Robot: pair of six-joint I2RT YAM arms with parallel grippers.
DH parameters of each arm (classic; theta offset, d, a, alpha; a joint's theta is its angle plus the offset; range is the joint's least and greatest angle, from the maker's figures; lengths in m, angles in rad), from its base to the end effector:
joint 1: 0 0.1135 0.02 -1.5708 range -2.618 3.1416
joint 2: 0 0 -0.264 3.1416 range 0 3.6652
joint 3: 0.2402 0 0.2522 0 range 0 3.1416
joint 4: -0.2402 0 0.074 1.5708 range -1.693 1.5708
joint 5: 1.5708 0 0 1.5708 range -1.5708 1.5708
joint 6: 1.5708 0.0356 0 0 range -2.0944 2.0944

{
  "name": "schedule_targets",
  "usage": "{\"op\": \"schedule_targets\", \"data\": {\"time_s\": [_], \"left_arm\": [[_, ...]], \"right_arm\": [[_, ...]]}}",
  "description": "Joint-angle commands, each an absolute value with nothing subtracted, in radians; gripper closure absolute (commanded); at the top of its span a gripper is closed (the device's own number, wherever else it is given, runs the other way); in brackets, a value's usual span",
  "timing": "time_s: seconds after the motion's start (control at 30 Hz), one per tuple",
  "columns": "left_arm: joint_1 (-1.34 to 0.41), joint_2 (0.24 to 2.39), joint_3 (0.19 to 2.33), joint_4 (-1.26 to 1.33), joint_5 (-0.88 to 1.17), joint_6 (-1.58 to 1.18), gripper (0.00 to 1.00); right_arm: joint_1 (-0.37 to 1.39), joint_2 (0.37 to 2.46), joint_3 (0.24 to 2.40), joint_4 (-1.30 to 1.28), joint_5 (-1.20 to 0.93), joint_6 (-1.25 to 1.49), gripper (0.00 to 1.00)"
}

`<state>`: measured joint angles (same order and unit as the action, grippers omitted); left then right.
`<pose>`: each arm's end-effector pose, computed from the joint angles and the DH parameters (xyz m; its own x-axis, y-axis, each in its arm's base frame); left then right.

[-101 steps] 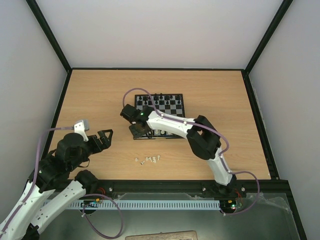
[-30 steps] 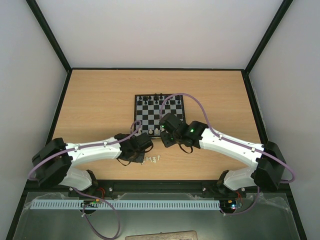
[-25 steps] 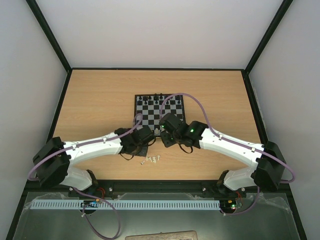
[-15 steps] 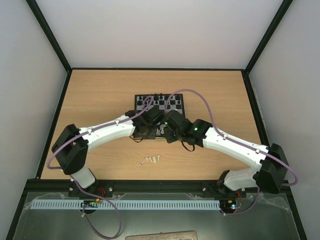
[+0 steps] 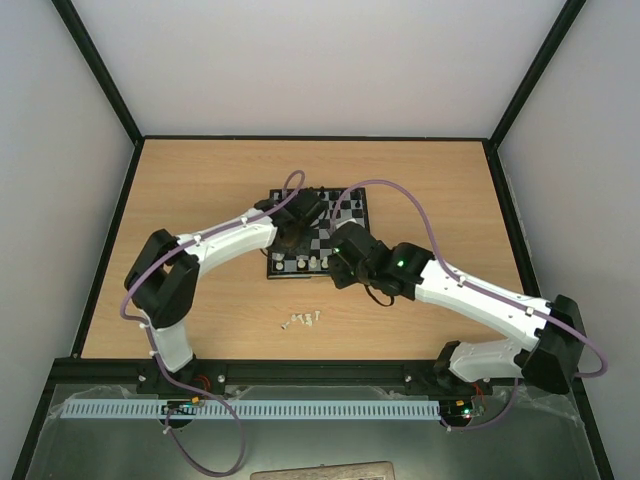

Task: Set up the chess pieces on the board
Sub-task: Place the chess piece on the chessboard.

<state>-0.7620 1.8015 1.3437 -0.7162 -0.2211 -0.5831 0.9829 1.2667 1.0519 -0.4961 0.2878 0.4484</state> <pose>0.2721 -0.2489 0.2158 -0.8941 0.1107 -0.4340 0.1437 0.9886 -0.0440 0.1609 0.2232 0.3012 -0.6203 -0.1811 -0.7632 -0.4546 0.8759 0.1616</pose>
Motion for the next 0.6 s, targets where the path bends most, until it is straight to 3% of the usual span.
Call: {"op": "schedule_targets", "data": {"time_s": [0.0, 0.57], "left_arm": [[-0.75, 1.836, 1.37, -0.695, -0.219, -0.561, 0.98], [-0.723, 1.91, 1.349, -0.661, -0.198, -0.549, 0.98]], "right_arm": [[0.982, 1.228, 1.053, -0.525, 0.277, 0.425, 0.61], [0.981, 1.242, 1.052, -0.524, 0.263, 0.422, 0.61]]}}
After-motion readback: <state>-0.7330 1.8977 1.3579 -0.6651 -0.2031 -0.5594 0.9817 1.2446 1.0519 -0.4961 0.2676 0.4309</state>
